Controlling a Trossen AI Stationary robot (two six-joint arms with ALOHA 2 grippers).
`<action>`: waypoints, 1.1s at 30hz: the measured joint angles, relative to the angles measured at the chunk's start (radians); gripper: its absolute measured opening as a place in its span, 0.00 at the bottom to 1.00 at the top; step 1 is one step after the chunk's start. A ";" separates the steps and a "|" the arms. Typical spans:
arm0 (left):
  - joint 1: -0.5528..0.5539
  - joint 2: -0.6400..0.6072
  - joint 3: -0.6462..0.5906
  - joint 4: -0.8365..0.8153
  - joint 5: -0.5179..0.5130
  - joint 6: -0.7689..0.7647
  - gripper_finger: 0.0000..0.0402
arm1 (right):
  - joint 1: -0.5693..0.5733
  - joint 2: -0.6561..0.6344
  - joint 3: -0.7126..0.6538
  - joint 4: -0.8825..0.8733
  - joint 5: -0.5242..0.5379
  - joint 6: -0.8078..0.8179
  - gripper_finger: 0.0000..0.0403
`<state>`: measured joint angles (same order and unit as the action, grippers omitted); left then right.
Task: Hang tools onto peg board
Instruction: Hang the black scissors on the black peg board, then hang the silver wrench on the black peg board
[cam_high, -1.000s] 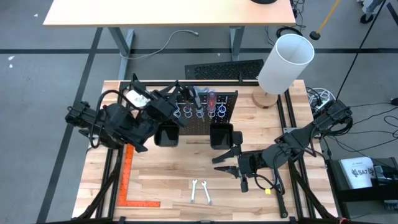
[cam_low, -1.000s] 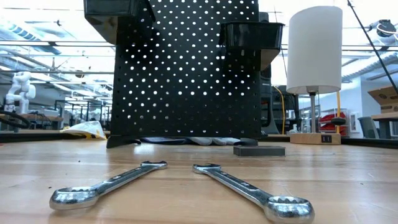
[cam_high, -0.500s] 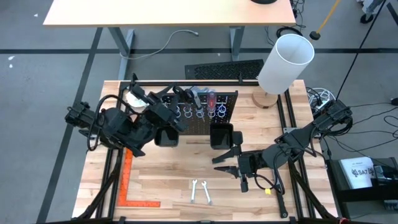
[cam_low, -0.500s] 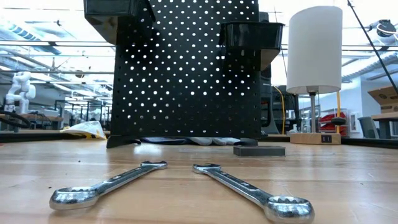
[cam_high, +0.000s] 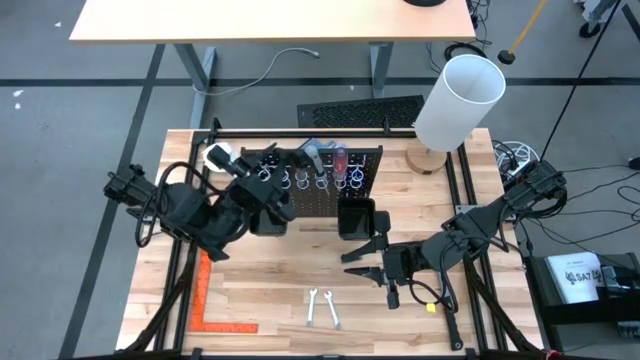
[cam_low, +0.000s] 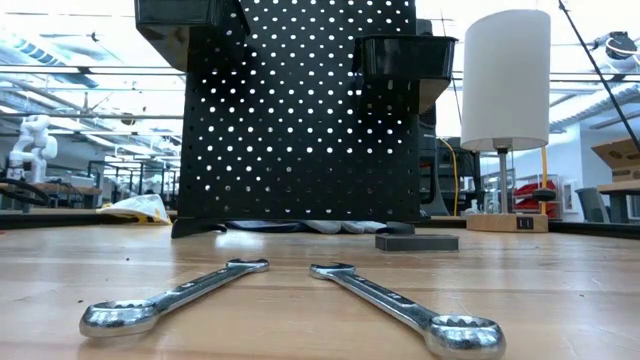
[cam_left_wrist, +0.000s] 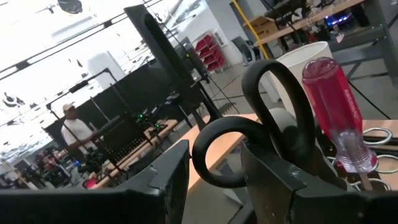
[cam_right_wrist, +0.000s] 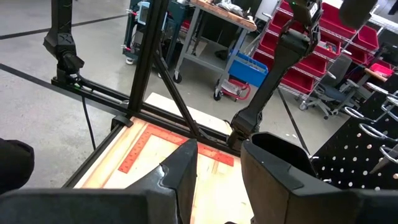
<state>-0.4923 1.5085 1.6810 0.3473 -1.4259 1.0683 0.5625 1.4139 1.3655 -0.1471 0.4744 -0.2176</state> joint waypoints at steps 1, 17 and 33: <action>0.000 0.000 0.000 0.000 -0.003 -0.007 0.38 | 0.000 0.000 0.000 0.000 0.000 0.000 0.29; -0.016 0.001 0.000 -0.345 -0.144 -0.338 0.38 | 0.000 0.000 0.000 0.000 0.000 0.000 0.29; -0.156 0.001 0.000 -0.338 -0.146 -0.358 0.38 | 0.000 0.000 0.000 -0.002 0.000 0.000 0.29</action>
<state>-0.6483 1.5093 1.6810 0.0090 -1.5723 0.7103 0.5629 1.4139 1.3655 -0.1487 0.4740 -0.2174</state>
